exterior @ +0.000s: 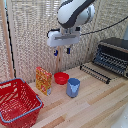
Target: Please locate the crimson dish within your space. Move your hand towards it gently. Tenderly hold the bowl carefully using your fingers and raise it. With caution, shift it towards the basket. Kindly let loose of the dish to drop it in the basket.
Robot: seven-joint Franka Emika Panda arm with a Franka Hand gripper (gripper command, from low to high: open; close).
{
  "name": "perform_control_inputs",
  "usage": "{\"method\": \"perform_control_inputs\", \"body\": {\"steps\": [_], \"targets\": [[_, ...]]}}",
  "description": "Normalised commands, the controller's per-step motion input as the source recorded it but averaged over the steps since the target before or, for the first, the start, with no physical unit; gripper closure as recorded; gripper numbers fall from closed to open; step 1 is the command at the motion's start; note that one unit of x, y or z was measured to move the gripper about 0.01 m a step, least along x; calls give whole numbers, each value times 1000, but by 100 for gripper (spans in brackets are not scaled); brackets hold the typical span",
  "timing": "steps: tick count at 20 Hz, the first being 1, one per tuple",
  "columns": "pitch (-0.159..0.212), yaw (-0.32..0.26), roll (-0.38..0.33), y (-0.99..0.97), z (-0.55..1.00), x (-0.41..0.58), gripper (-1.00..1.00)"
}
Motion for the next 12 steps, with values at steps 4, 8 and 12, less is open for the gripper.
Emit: {"method": "perform_control_inputs", "body": {"steps": [4,8,12], "targets": [[9,0,23,-245,-1,374,-100],[3,0,43,-421,-36,374,-100],[0,2,65,-522,-97,377,-100]]}}
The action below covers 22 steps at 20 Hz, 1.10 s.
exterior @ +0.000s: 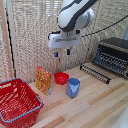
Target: Please locate the crimson dish within your space. Move your hand towards it gently. Tenderly hold the bowl carefully using your fingers and raise it. With caution, shift it towards the basket. Kindly let loose of the dish to drop it in the basket.
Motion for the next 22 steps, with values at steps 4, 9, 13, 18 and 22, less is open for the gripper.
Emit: {"method": "perform_control_inputs", "body": {"steps": [4,9,13,18,22], "targets": [[27,6,67,-561,-126,366,-100],[25,0,74,-555,-197,405,-100],[0,0,63,-484,-271,405,-100],[24,0,27,-266,-249,357,-100],[58,-35,7,-90,-277,255,-100]]}}
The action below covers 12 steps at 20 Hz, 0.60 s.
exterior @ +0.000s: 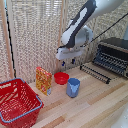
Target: Please locate the crimson dish within your space. Move your hand towards it gently. Tenderly hold the bowl carefully using your fingers and raise it. With caution, shift it towards the basket. Kindly let loose of the dish to drop it in the basket.
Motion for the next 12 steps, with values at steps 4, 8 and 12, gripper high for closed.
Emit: {"method": "perform_control_inputs", "body": {"steps": [4,8,12], "targets": [[63,-63,0,-25,-359,335,-100],[81,-74,0,-29,-299,366,-100],[76,-57,0,-11,-229,334,-100]]}}
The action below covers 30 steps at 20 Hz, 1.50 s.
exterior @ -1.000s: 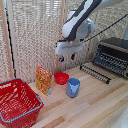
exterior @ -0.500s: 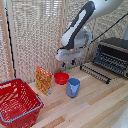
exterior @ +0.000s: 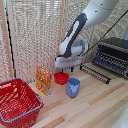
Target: Please locate the crimson dish within your space. Move your hand towards it gently. Tenderly hold the bowl carefully using your fingers and raise it. With caution, shift it towards the basket. Kindly let loose of the dish to drop it in the basket.
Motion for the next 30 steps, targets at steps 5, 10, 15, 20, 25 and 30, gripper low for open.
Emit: {"method": "perform_control_inputs", "body": {"steps": [5,10,15,20,25,30], "targets": [[65,-17,-9,-28,-237,346,100],[84,-1,-12,0,-121,215,100],[34,0,-2,0,-33,3,100],[0,-16,0,0,261,-28,100],[12,0,0,0,761,0,100],[60,18,34,0,957,0,100]]}}
